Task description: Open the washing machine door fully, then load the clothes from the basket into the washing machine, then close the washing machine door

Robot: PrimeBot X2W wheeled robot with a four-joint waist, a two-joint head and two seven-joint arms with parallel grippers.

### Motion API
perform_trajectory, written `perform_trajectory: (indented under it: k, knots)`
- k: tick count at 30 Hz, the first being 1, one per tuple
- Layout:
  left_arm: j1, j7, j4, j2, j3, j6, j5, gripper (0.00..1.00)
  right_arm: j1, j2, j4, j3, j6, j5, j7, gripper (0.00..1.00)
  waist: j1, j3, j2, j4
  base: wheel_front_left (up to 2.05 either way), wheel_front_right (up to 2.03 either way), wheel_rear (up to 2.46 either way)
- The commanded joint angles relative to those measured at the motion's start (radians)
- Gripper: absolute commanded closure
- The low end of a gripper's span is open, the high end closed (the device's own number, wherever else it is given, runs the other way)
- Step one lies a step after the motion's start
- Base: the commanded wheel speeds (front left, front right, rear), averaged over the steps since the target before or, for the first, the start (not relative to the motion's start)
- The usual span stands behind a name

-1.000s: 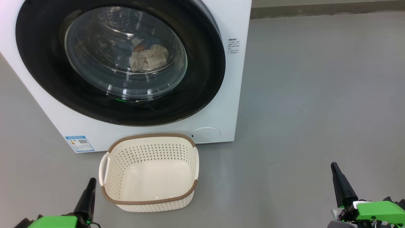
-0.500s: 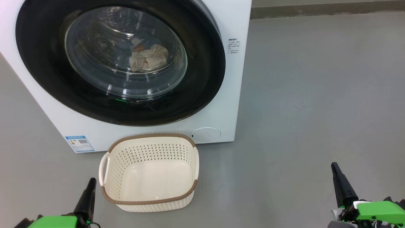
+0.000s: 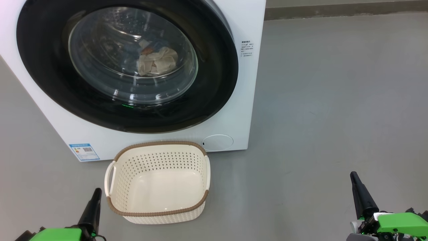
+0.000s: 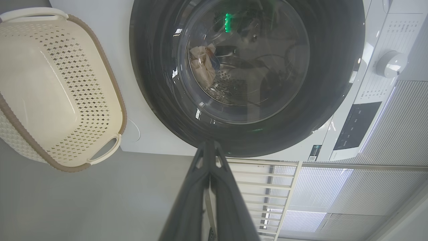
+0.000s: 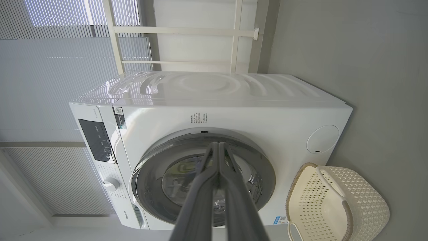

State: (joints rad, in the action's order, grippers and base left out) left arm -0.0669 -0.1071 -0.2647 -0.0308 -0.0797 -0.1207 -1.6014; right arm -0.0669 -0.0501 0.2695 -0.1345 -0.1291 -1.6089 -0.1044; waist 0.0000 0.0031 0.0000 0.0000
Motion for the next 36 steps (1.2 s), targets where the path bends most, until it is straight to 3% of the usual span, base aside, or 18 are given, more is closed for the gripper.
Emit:
perform_trajectory:
  k: [1, 36]
  knots:
    - [-0.041, -0.006, 0.019, -0.019, -0.034, -0.01, -0.007, 1.0, -0.041, -0.002, -0.025, 0.022, -0.002, -0.001, -0.007, 1.0, 0.0, 0.0, 0.0, 0.0, 0.0, 0.0, 0.0]
    - [-0.041, -0.006, 0.02, -0.019, -0.034, -0.01, -0.007, 1.0, -0.041, -0.001, -0.025, 0.021, -0.002, 0.0, -0.008, 1.0, 0.0, 0.0, 0.0, 0.0, 0.0, 0.0, 0.0]
